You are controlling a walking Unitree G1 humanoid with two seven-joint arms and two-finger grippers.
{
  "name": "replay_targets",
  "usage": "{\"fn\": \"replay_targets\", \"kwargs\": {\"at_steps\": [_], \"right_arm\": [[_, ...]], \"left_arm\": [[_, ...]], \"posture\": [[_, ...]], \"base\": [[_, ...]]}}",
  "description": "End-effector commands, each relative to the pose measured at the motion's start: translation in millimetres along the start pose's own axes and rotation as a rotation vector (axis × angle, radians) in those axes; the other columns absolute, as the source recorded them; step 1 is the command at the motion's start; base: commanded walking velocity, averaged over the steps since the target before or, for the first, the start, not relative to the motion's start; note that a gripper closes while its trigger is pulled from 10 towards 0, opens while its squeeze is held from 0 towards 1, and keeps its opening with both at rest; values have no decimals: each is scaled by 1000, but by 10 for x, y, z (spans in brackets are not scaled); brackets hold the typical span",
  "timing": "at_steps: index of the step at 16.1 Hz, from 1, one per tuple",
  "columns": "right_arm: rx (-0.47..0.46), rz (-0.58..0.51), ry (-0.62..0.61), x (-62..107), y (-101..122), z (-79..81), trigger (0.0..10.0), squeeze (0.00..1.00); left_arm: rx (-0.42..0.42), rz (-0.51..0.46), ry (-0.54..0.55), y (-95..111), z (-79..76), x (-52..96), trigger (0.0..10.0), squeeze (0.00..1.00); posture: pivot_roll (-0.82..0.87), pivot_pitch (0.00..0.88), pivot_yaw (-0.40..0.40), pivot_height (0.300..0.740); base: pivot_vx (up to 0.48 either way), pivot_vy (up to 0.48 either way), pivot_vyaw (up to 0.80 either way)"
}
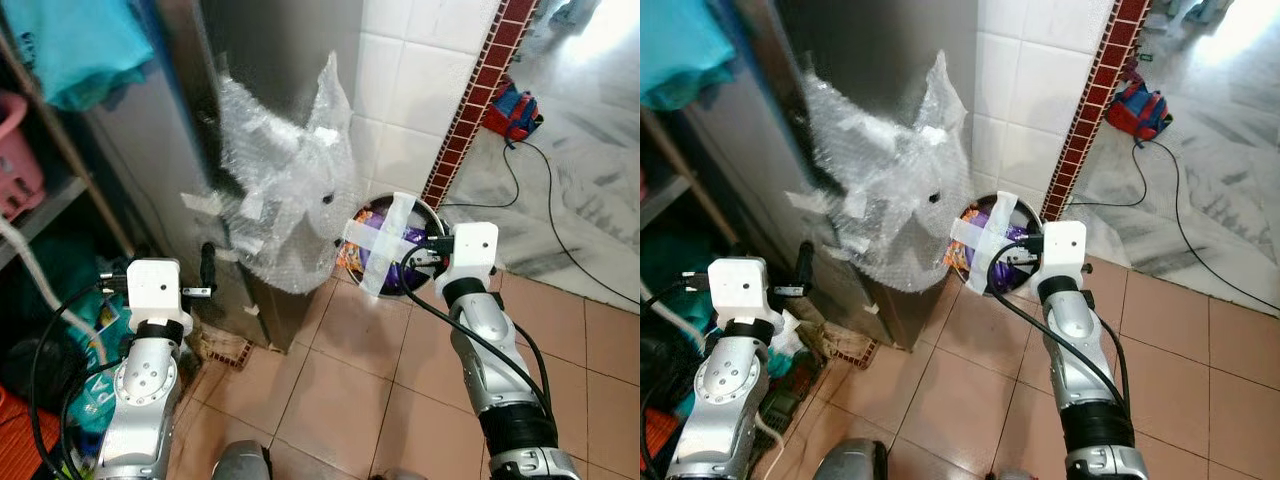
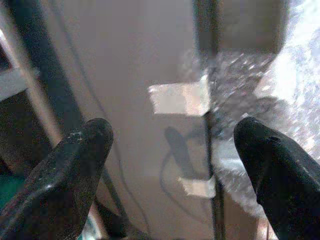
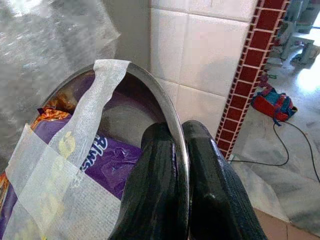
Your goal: Restocking fridge
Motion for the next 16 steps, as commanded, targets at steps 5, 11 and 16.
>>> {"fn": "replay_targets", "kwargs": {"at_steps": [5,11,16], "right_arm": [[2,-37,-12,-25,92,-39,10000,0],[-4,-37,-11,-51,91,-45,10000,0],[-4,-40,-15,-43,91,-62,10000,0]], "left_arm": [[-3,11,3,-37,-1,8,10000,0],[7,16,-19,-50,-22,1,10000,0],[14,8,-7,-37,5,-79,10000,0]], "posture": [[92,66,-17,740],[92,55,-19,740],[85,57,-20,740]], "base": [[112,0,0],[0,0,0],[0,0,0]]}}
Point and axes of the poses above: a point about 5 cm out from each wrist's last joint towards the gripper, its own x axis pointing back from the gripper into the wrist, its own y axis along the axis of the wrist's last joint, z = x × y, the point moved 2 cm from there along -x, pointing out of the wrist towards the gripper, and after that the axes turned 9 degrees about x, right-handed, at the moved point
